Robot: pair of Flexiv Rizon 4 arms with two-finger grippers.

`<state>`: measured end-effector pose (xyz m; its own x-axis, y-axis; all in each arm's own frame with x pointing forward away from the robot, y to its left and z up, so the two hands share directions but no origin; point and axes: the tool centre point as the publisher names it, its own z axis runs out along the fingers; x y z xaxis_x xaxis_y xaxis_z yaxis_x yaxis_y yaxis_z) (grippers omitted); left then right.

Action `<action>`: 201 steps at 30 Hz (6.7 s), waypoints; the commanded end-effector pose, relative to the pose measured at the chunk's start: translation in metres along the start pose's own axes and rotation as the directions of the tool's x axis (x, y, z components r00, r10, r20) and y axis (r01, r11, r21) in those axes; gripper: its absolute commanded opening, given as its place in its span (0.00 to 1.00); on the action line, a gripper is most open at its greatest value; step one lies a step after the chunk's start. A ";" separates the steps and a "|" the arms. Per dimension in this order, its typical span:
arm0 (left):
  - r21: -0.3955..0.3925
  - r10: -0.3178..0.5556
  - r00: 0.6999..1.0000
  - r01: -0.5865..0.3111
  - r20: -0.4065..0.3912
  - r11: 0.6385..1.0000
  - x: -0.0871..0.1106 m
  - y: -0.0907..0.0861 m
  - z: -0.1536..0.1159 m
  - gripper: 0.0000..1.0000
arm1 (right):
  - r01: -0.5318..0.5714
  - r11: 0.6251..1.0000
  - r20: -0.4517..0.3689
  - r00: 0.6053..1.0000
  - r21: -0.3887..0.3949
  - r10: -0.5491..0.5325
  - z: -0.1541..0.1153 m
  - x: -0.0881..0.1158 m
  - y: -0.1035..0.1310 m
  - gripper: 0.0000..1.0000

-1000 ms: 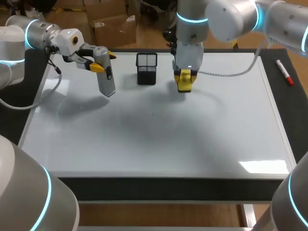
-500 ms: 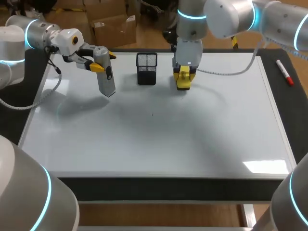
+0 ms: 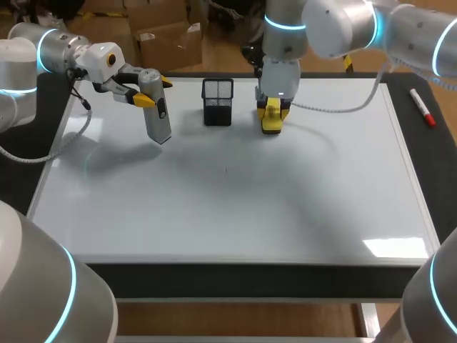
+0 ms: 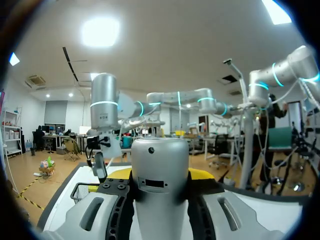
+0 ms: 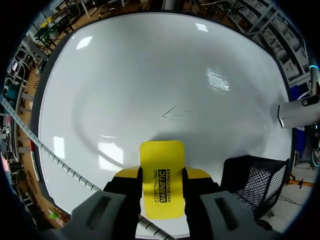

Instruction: Pick up the inspection probe, press it on each red-marked spot on the whiteboard one by one, put down the probe, pick up the eraser, and wipe off all the red marks.

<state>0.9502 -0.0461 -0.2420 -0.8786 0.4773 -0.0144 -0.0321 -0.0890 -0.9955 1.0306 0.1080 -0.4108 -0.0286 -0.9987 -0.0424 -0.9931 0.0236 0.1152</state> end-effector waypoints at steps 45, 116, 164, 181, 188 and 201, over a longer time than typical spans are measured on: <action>-0.001 -0.001 1.000 0.001 -0.004 1.000 -0.001 -0.001 -0.001 0.00 | -0.782 0.558 0.340 0.464 -0.276 0.818 -0.089 0.097 0.030 1.00; 0.075 -0.035 0.975 0.018 0.220 0.997 -0.119 -0.092 0.066 0.00 | -0.821 0.424 0.322 0.312 -0.383 0.894 -0.115 0.112 0.028 1.00; 0.123 0.003 0.918 -0.056 0.396 0.991 -0.168 -0.064 0.082 0.00 | -0.821 0.424 0.322 0.312 -0.383 0.894 -0.115 0.112 0.028 1.00; 0.129 0.000 0.902 -0.062 0.433 0.990 -0.173 -0.051 0.075 0.00 | -0.821 0.424 0.322 0.312 -0.383 0.894 -0.115 0.112 0.028 1.00; 0.132 -0.003 0.896 -0.062 0.444 0.989 -0.176 -0.046 0.074 0.00 | -0.821 0.424 0.322 0.312 -0.383 0.894 -0.115 0.112 0.028 1.00; 0.134 -0.018 0.892 -0.048 0.452 0.990 -0.184 -0.030 0.071 0.00 | -0.821 0.424 0.322 0.312 -0.383 0.894 -0.115 0.112 0.028 1.00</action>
<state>1.0752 -0.1930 -0.2010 -0.9985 0.0234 0.0499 -0.0538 -0.2224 -0.9735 1.0126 -0.0085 -0.2990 -0.9334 -0.2735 -0.2324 -0.3537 0.8109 0.4663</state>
